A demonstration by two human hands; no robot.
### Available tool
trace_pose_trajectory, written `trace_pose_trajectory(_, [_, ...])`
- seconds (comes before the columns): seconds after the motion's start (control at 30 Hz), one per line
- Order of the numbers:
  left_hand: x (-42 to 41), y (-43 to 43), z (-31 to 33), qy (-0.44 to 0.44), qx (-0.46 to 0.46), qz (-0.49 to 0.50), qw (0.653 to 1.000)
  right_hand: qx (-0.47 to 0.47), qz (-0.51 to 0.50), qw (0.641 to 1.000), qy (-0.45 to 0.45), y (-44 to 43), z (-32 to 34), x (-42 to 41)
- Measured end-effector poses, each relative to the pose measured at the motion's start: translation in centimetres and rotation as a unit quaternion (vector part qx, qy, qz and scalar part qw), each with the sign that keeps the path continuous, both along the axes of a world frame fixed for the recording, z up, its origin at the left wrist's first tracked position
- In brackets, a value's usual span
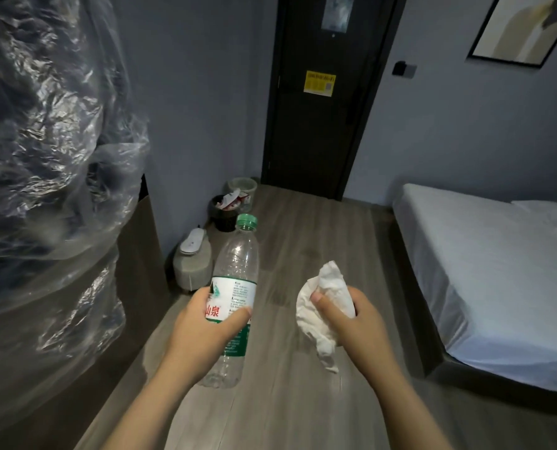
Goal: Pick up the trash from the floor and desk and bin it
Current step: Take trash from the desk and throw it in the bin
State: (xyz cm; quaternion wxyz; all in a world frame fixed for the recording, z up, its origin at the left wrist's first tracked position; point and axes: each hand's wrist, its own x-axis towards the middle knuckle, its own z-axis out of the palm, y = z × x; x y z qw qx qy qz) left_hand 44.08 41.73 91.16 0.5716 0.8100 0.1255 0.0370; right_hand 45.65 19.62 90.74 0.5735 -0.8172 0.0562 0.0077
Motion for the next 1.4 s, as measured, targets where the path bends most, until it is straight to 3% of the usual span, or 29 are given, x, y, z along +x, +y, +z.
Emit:
trace_pose_trajectory(0.27, [11.2,1.7,-1.1,0.013,0.003,0.027,1.000,-0.034,0.010,0.999,0.025,1.0,-2.5,12.8])
trace_pose_trajectory(0.57, [28.3,2.3,-0.8,0.007,0.036,0.048,0.998,0.013,0.008,1.000,-0.003,1.0,-1.6,30.3])
trace_pose_trajectory(0.97, [47.8,2.8,-1.4,0.026,0.052,0.066,0.996,-0.040,0.058,0.997,-0.011,0.9,-2.8,51.2])
trace_pose_trajectory(1.4, [73.5,11.6,-1.8,0.026,0.038,0.063,0.997,-0.033,0.063,0.997,-0.015,7.5,-2.6,74.4])
